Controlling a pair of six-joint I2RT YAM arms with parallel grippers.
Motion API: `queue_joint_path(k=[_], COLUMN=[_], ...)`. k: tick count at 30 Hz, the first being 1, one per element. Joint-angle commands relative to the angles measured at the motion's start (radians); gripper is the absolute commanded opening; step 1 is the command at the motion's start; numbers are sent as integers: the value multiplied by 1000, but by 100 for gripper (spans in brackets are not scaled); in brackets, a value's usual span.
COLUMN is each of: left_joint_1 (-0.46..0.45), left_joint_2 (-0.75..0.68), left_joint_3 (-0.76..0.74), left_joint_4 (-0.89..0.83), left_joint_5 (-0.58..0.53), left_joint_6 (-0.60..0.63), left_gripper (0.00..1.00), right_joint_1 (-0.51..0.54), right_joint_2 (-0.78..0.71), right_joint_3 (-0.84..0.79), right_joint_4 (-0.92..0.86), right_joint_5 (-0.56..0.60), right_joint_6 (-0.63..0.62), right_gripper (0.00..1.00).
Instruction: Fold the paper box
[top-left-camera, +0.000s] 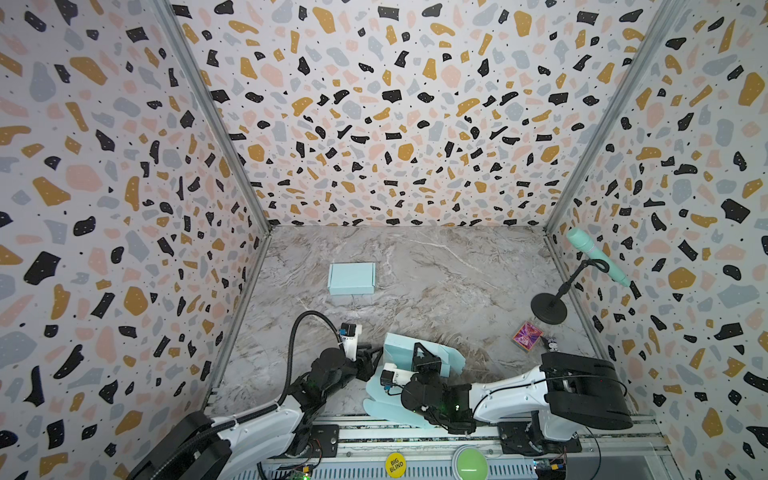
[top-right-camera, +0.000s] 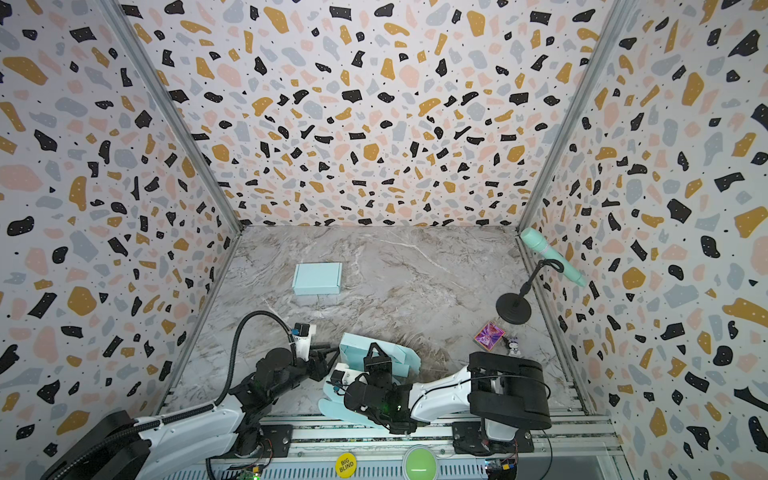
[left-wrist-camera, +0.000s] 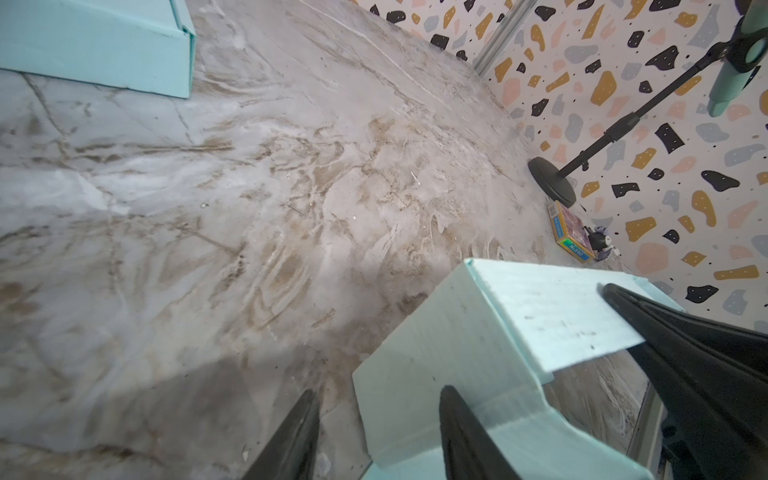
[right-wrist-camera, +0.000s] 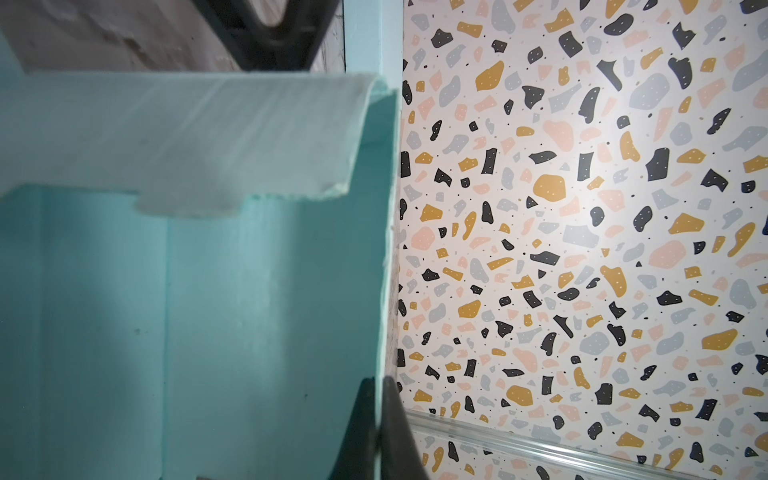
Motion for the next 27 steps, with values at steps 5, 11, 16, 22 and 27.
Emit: queue_joint_path(k=[5, 11, 16, 22, 27], left_joint_1=[-27, -66, -90, -102, -108], left_joint_2=[-85, -135, -181, -193, -167], left_joint_3=[-53, -71, -87, -87, -86], left_joint_4=[-45, -85, -106, -122, -109], left_joint_5=[-15, -43, -50, -67, -85], left_joint_6=[-50, -67, -85, -82, -77], left_gripper=[49, 49, 49, 50, 52], right_joint_1=[14, 15, 14, 14, 15], right_joint_2=[-20, -18, -23, -21, -27], right_joint_3=[-18, -20, -23, -25, -25], right_joint_4=[-24, -21, -17, -16, -14], right_joint_5=[-79, -82, -88, -95, -99], right_joint_6=[-2, -3, -4, -2, -1], right_gripper=[0, 0, 0, 0, 0])
